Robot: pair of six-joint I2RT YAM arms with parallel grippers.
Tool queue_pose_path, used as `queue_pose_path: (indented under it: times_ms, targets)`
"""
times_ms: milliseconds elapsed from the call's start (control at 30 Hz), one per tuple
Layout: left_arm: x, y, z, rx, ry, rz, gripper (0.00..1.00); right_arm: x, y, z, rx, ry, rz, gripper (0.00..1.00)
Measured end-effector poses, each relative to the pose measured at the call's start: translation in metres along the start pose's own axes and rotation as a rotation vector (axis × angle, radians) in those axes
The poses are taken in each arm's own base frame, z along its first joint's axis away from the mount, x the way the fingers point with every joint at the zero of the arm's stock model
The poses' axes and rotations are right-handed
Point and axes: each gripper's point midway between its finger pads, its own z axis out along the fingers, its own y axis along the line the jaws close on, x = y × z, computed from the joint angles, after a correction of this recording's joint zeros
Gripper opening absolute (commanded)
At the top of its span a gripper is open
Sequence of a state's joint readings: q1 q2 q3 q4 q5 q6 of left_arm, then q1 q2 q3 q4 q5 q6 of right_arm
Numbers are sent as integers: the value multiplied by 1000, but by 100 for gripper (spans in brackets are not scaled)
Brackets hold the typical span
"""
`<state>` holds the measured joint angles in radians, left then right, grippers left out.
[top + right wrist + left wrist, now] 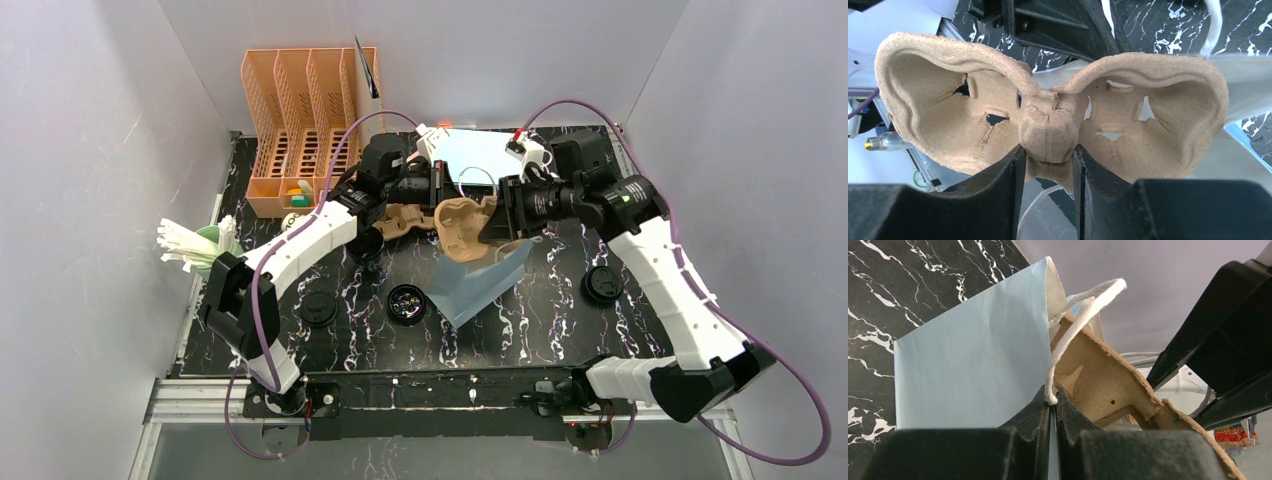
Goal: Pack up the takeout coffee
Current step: Place the cup tray in the takeout bag.
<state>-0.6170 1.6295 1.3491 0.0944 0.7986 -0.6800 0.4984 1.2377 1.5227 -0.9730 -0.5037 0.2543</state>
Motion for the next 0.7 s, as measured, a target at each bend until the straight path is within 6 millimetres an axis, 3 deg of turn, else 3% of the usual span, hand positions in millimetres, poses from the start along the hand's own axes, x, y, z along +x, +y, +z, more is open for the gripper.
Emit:
queue_pose_path:
  times_ms: [333,700]
  targets:
    - [-3,10,1,-44,44,50,0,-11,-12,3,-4,4,56,24]
    - [-1,22,1,-90,82,101,0,-16,-40,-3,168,4,79,24]
